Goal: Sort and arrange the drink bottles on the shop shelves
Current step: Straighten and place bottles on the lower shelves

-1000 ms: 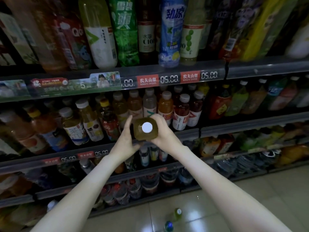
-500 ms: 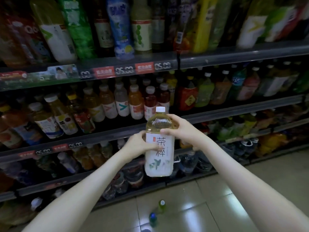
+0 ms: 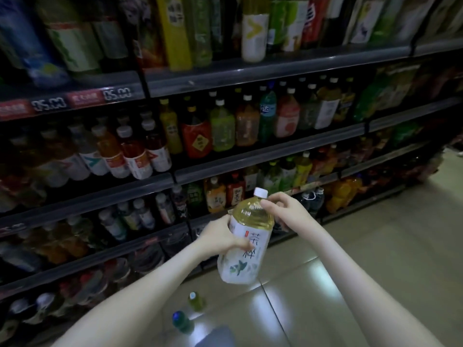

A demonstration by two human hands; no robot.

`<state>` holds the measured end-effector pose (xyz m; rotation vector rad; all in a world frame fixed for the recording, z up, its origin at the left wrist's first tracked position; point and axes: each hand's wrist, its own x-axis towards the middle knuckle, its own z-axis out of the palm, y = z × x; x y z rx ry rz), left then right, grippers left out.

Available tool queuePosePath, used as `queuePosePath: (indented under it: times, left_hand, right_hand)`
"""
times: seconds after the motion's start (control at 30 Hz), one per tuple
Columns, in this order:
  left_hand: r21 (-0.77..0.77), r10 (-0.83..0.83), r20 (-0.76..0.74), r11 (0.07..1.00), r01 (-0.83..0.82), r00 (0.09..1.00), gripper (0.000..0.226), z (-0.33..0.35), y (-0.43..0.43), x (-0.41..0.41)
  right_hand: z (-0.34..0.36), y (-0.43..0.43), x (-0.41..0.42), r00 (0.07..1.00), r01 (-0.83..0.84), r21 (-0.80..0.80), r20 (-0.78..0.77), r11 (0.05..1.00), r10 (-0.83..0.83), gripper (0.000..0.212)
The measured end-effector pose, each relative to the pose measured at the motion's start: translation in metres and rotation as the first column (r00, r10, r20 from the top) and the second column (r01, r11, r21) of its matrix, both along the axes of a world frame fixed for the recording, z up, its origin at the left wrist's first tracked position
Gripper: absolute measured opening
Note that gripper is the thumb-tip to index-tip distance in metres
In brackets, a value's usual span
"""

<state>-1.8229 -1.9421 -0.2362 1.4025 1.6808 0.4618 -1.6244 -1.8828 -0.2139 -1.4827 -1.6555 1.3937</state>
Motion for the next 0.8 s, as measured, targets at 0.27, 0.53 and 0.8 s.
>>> queuePosePath:
  times: [0.27,0.53,0.8]
  left_hand:
    - [0.009,-0.193,-0.212,0.980,0.199,0.958,0.083,-0.033,0.055,0.032]
    - [0.084,-0.114,-0.107,0.989,0.123,0.988,0.079,-0.075,0.148,0.059]
    - [-0.270,0.367,0.478,0.926,-0.264,0.798,0.041,-0.101,0.203,0.087]
  right_hand:
    - [-0.028,0.049,0.028,0.981,0.005,-0.075,0.192,0.997,0.010,0.039]
    - [-0.048,0.131,0.043,0.986,0.061,-0.053,0.161,0.997,-0.052,0.024]
    - [-0.104,0.177,0.035,0.987,0.096,0.173,0.110,0.980,-0.116,0.030]
